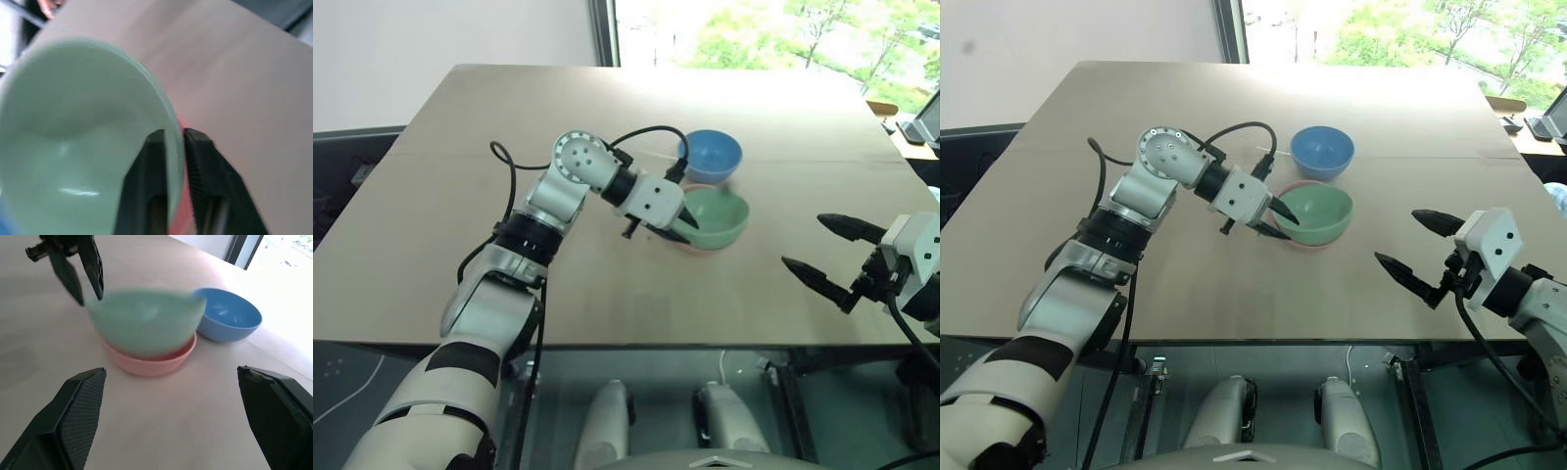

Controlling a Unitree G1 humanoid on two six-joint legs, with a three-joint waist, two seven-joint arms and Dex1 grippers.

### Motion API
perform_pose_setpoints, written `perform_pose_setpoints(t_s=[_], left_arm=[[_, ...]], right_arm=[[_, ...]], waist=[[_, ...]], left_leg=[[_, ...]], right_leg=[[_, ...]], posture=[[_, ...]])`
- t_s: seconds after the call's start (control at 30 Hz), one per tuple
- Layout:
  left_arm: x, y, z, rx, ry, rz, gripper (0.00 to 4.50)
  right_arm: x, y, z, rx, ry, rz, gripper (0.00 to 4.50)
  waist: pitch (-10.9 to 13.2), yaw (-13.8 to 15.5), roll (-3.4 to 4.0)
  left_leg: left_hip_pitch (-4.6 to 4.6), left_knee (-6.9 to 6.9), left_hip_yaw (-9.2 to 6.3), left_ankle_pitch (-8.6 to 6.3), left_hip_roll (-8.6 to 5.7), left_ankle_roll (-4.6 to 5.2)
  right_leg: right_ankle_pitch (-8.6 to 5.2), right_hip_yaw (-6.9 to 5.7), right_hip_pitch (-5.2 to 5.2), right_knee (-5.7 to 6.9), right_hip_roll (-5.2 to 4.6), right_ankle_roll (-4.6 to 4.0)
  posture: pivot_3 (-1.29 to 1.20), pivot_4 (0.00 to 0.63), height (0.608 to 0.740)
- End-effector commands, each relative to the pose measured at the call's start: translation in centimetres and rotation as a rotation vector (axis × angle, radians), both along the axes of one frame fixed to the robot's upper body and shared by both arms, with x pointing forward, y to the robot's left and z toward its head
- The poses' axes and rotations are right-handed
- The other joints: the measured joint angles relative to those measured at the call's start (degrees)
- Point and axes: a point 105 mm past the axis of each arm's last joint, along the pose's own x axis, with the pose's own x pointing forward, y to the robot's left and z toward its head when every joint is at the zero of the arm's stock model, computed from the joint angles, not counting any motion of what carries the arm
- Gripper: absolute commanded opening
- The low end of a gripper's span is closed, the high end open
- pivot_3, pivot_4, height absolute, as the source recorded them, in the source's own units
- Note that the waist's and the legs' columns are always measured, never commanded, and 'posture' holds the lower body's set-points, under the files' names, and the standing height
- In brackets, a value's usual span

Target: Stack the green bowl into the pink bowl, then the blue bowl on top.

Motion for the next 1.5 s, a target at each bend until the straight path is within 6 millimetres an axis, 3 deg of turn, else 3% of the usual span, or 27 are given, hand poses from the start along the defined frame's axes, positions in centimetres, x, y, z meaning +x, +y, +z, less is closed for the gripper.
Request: perform_pose_setpoints(t_s=[0.03, 0.23, 0.43, 0.47, 0.53, 0.6, 0.7, 0.83, 1.13, 1.33, 1.5], left_arm=[[-0.2, 0.0, 2.3, -0.067, -0.028, -0.022, 2.17], [-0.5, 1.8, 5.0, -0.231, 0.080, 0.118, 4.32], [-0.9, 1.7, 5.1, -0.236, 0.096, 0.136, 4.43], [-1.3, 3.8, 4.9, -0.466, 0.214, 0.285, 4.43], [-2.3, 7.2, 4.2, -0.692, 0.360, 0.517, 4.43], [-3.8, 8.4, 3.2, -0.760, 0.454, 0.641, 4.43], [-5.6, 9.0, 2.0, -0.759, 0.463, 0.747, 4.43], [-7.0, 9.4, 1.9, -0.781, 0.472, 0.827, 4.43], [-7.4, 10.9, 0.8, -0.756, 0.476, 1.000, 4.43], [-7.5, 11.3, 1.0, -0.852, 0.518, 0.999, 4.43], [-8.2, 11.1, 0.3, -0.790, 0.434, 0.935, 4.43]], right_arm=[[-0.2, 0.9, 1.0, 0.002, -0.056, 0.026, 4.50], [1.3, 1.0, 0.3, -0.070, -0.052, 0.046, 4.50], [1.5, 0.9, 0.2, -0.076, -0.056, 0.050, 4.50], [6.5, -0.2, 0.0, -0.205, -0.127, 0.010, 4.50], [12.2, -1.0, -0.4, -0.470, -0.184, 0.006, 4.50], [15.5, -1.1, -0.4, -0.629, -0.215, 0.027, 4.50], [18.0, -0.5, 0.0, -0.709, -0.233, 0.051, 4.50], [19.3, 1.1, 0.6, -0.694, -0.251, 0.081, 4.50], [20.3, 4.2, 0.2, -0.783, -0.340, 0.126, 4.50], [20.8, 6.8, 0.6, -0.803, -0.417, 0.137, 4.50], [21.2, 7.5, 0.8, -0.827, -0.456, 0.108, 4.50]], waist=[[0.0, 0.1, 0.00], [0.0, -0.5, 0.00], [0.0, 0.2, 0.00], [0.0, 0.2, 0.01], [0.3, -3.9, 0.36], [0.9, -4.8, 0.15], [1.1, -4.1, -0.25], [1.1, -2.4, -0.20], [1.1, -2.0, -0.19], [1.1, -2.9, -0.19], [1.1, -3.0, -0.18]], left_leg=[[0.00, 0.00, -0.01, 0.00, 0.00, 0.00], [0.00, 0.00, -0.01, 0.00, 0.01, 0.00], [-0.02, 0.01, -0.07, 0.00, 0.01, 0.00], [-0.03, 0.02, -0.06, 0.00, 0.00, 0.00], [0.52, 0.02, 0.32, -0.06, 0.10, 0.06], [1.20, -0.32, 0.45, -0.06, -0.13, 0.11], [0.86, -0.28, -0.03, -0.06, 0.07, 0.11], [0.78, -0.49, -0.07, -0.06, -0.01, 0.06], [0.71, -0.59, -0.07, -0.06, -0.32, 0.01], [0.76, -0.58, -0.10, -0.02, -0.35, -0.06], [0.80, -0.61, -0.11, -0.01, -0.35, -0.07]], right_leg=[[0.00, 0.00, 0.00, 0.00, 0.00, 0.00], [0.00, 0.00, -0.01, 0.01, 0.00, 0.01], [-0.01, -0.07, 0.00, 0.01, -0.01, 0.00], [-0.01, -0.07, 0.00, 0.01, -0.01, 0.00], [0.03, 0.43, 0.20, -0.16, 0.00, 0.05], [-0.02, 0.56, 0.69, -0.39, -0.34, 0.17], [0.10, 0.23, 0.39, -0.08, 0.01, 0.09], [0.00, 0.14, 0.31, -0.03, -0.13, -0.08], [0.02, 0.03, 0.27, -0.14, -0.51, -0.05], [0.02, 0.03, 0.26, 0.07, -0.51, -0.06], [0.02, 0.03, 0.26, 0.10, -0.50, -0.06]], posture=[[0.00, 0.150, 0.740], [0.00, 0.150, 0.740], [0.00, 0.150, 0.740], [0.00, 0.150, 0.740], [0.00, 0.150, 0.740], [0.00, 0.150, 0.740], [0.00, 0.150, 0.740], [0.00, 0.150, 0.740], [0.00, 0.150, 0.740], [0.00, 0.150, 0.740], [0.00, 0.150, 0.740]])
